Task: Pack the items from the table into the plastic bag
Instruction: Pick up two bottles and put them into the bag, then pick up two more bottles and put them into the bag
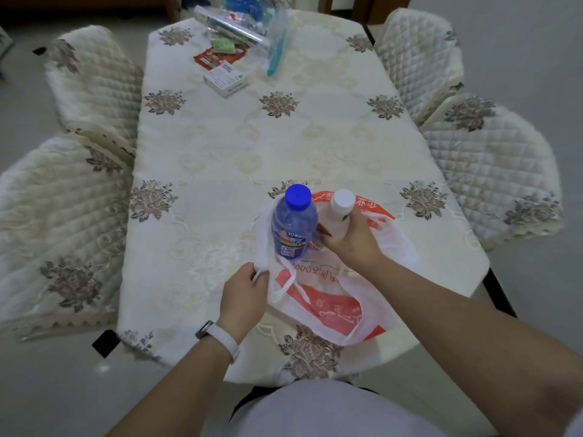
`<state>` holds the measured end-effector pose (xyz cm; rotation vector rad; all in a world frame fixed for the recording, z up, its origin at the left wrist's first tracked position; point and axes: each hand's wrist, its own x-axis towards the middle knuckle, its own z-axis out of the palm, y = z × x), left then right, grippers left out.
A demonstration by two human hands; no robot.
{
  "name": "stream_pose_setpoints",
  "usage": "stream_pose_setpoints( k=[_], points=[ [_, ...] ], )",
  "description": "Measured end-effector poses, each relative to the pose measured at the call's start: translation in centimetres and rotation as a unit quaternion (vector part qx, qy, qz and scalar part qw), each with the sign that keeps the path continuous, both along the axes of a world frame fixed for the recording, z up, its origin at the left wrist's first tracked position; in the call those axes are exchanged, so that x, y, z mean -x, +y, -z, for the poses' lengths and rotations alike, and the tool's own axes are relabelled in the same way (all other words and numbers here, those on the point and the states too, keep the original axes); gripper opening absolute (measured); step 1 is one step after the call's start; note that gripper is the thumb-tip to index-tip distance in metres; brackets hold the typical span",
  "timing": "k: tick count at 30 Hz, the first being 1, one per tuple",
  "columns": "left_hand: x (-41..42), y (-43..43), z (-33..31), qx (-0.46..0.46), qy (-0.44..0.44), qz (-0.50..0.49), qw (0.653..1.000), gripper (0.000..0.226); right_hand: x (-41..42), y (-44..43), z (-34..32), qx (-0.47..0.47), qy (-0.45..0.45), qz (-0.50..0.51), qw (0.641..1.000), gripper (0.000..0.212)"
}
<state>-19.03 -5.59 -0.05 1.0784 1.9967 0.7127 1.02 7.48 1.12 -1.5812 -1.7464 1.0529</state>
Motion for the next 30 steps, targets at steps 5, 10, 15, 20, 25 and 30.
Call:
stream_pose_setpoints(
  k=[5,10,15,20,25,30],
  points=[
    [-0.6,-0.9,-1.2,-0.022,-0.012,0.022,0.999,0.034,-2.0,-2.6,0.4,0.058,-0.077,0.03,0.995,0.081],
    [-1.3,-2.5,-2.3,-0.05,0.001,0.005,0.999,0.026,-3.4,-4.8,0.4,0.054,-0.106,0.002,0.993,0.072],
    [-2.8,-5.3,-3.5,-0.053,0.009,-0.057,0.997,0.014,-4.9,-6.5,-0.9,0.009,-0.13,-0.097,0.987,0.058],
    [-4.1,-8.1,-4.9,-0.058,0.028,-0.111,0.992,0.009,-6.5,-8.8,-2.2,-0.092,-0.192,-0.209,0.955,0.049],
    [-5.1,-11.5,-6.7,-0.069,0.049,-0.137,0.987,0.04,-5.8,-11.4,-3.9,-0.167,-0.2,-0.281,0.924,0.046],
    [-4.3,-16.0,-8.1,-0.074,0.149,-0.065,0.984,0.049,-2.7,-14.2,-5.8,-0.237,-0.18,-0.341,0.892,0.043]
  ],
)
